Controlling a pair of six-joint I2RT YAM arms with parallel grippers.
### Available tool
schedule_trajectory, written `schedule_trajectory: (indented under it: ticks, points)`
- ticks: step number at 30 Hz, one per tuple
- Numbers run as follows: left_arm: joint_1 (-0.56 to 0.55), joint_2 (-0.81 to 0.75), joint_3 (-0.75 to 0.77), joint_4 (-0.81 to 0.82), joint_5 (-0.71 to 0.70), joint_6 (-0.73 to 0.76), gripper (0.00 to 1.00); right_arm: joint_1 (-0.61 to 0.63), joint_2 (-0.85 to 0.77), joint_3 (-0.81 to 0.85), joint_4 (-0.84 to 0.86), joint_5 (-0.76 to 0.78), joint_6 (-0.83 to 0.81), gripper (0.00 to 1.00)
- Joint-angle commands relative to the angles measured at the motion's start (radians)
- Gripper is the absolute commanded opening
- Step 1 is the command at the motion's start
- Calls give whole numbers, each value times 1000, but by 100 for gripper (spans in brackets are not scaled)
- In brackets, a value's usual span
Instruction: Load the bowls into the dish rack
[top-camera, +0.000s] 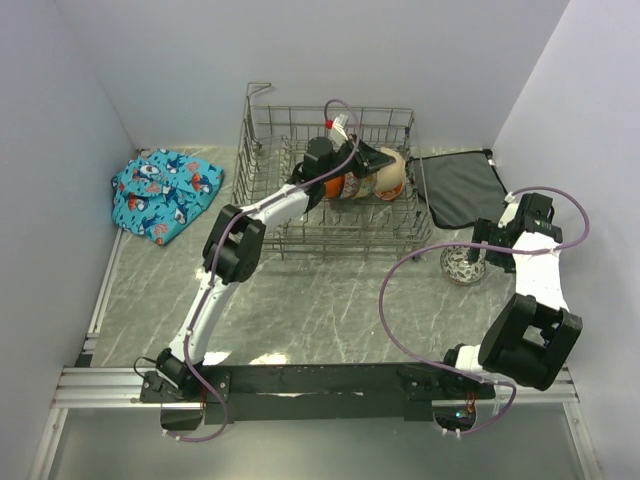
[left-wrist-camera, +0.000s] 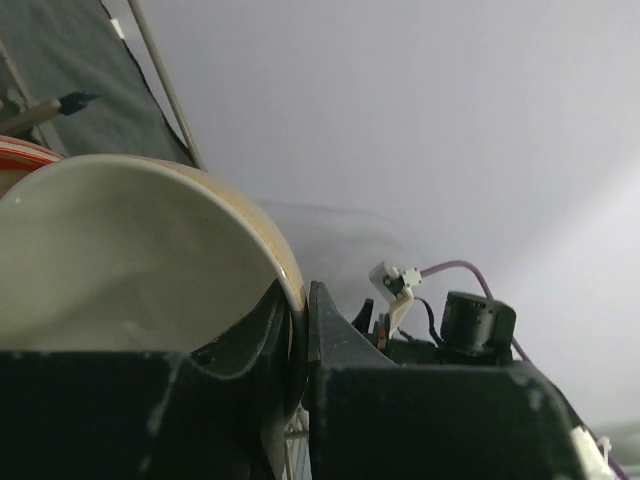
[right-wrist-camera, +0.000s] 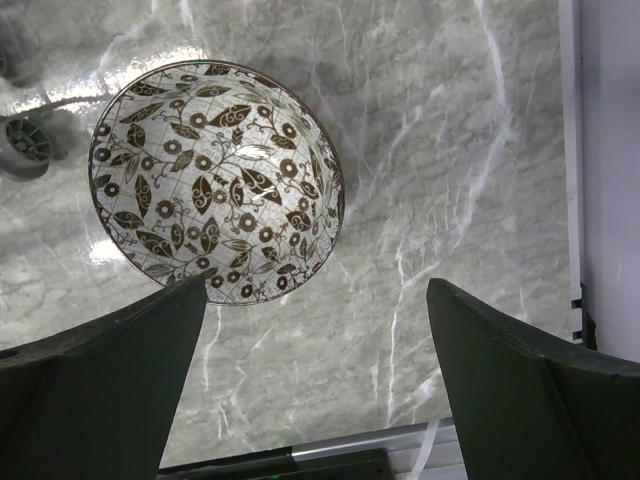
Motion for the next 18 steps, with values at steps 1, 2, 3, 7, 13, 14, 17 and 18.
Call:
schedule_trajectory:
  ticks: [1,2,3,7,13,14,17,18]
  points:
    - [-16,-63,5,266,65,3,1,-7,17,12,16,12,-13,100]
    - [-21,-66,5,274,70,3,1,-7,18,11,17,12,-13,100]
    - [-24,-68,3,289,73,2,1,-7,18,12,17,12,-13,100]
    - [-41,-77,-32,311,82,-19,1,-9,18,14,14,8,-13,100]
    - [-65,-109,-167,380,64,-39,1,-7,26,30,5,2,-13,100]
    - [-67,-115,-182,406,61,-36,1,-7,31,38,0,1,-13,100]
    - [-72,-109,-209,408,47,-27,1,-9,35,46,-4,-3,-15,100]
    - [-73,-102,-193,405,49,-17,1,-7,35,47,-4,-3,-13,100]
